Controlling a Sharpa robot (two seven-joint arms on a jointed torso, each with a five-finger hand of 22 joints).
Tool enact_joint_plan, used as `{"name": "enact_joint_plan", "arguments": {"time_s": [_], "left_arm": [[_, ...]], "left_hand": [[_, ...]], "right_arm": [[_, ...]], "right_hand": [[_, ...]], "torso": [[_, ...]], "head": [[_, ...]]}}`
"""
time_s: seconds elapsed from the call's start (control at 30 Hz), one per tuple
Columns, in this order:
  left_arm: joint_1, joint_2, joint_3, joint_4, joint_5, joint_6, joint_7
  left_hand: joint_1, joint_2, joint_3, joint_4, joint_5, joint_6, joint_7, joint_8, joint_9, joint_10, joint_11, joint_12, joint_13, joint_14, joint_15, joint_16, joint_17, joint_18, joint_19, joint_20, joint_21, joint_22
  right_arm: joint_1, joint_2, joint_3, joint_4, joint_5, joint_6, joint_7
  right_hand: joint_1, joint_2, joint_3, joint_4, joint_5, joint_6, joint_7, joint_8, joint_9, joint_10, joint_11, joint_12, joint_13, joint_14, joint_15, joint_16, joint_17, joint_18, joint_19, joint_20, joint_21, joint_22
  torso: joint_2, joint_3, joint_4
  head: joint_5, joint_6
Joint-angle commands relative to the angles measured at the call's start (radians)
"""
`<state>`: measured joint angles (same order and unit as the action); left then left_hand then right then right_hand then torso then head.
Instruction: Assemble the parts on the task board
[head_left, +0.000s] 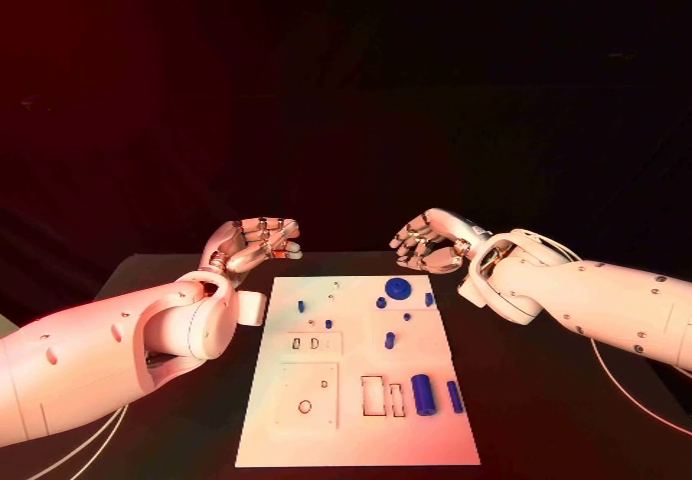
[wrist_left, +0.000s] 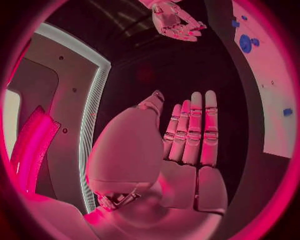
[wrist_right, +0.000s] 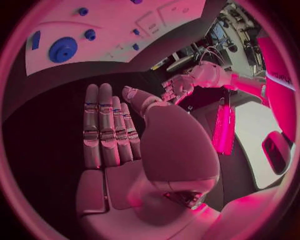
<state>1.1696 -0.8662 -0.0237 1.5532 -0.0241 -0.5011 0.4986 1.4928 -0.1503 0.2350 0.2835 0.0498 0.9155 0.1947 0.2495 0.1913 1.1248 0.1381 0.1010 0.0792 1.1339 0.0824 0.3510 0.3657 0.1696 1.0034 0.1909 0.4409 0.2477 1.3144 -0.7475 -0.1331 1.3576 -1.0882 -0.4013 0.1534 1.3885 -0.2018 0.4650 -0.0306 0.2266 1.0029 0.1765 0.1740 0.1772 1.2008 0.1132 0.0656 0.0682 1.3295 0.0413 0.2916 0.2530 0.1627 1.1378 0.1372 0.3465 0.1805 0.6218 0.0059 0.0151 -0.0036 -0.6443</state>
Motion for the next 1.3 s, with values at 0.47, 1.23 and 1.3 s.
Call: {"name": "enact_joint_plan", "arguments": {"time_s": [0.47, 1.23, 1.3], "left_arm": [[0.003, -0.089, 0.013, 0.17, -0.073, 0.08, -0.036], [0.006, -0.109, 0.019, 0.201, -0.075, 0.085, -0.041], [0.006, -0.109, 0.019, 0.201, -0.075, 0.085, -0.041]], "left_hand": [[-0.01, -0.044, 0.063, 0.0, 0.002, 0.013, -0.01, -0.028, 0.035, 0.043, -0.017, -0.031, 0.008, -0.014, -0.029, 0.418, 0.322, 0.011, -0.115, -0.036, 0.486, 0.348], [-0.017, -0.045, 0.066, 0.0, 0.001, 0.01, -0.009, -0.033, 0.041, 0.034, -0.015, -0.033, 0.01, -0.018, -0.028, 0.462, 0.335, 0.012, -0.14, -0.033, 0.547, 0.392], [-0.017, -0.045, 0.066, -0.001, 0.001, 0.01, -0.009, -0.034, 0.041, 0.033, -0.015, -0.033, 0.01, -0.018, -0.028, 0.464, 0.335, 0.012, -0.141, -0.033, 0.55, 0.393]], "right_arm": [[0.014, 0.043, -0.001, 0.007, -0.493, 0.227, -0.229], [0.0, 0.081, -0.007, -0.041, -0.532, 0.242, -0.249], [-0.002, 0.084, -0.007, -0.043, -0.532, 0.245, -0.248]], "right_hand": [[-0.079, -0.087, 0.067, 0.037, -0.001, 0.032, -0.031, -0.018, 0.087, -0.012, -0.027, -0.004, 0.009, 0.198, -0.035, 1.065, 0.993, -0.091, 0.298, -0.048, 0.95, 1.006], [-0.077, -0.078, 0.047, 0.043, 0.008, 0.03, -0.035, -0.017, 0.101, -0.033, -0.027, -0.002, 0.013, 0.195, -0.036, 1.091, 1.009, -0.101, 0.315, -0.043, 1.003, 1.076], [-0.077, -0.077, 0.048, 0.043, 0.009, 0.03, -0.035, -0.017, 0.101, -0.032, -0.027, -0.002, 0.014, 0.195, -0.036, 1.091, 1.01, -0.101, 0.316, -0.043, 1.005, 1.078]], "torso": [[0.067, 0.0006, 0.0338], [0.098, -0.0038, 0.0523], [0.099, -0.0039, 0.0528]], "head": [[-0.029, -0.006], [-0.044, -0.015], [-0.044, -0.015]]}}
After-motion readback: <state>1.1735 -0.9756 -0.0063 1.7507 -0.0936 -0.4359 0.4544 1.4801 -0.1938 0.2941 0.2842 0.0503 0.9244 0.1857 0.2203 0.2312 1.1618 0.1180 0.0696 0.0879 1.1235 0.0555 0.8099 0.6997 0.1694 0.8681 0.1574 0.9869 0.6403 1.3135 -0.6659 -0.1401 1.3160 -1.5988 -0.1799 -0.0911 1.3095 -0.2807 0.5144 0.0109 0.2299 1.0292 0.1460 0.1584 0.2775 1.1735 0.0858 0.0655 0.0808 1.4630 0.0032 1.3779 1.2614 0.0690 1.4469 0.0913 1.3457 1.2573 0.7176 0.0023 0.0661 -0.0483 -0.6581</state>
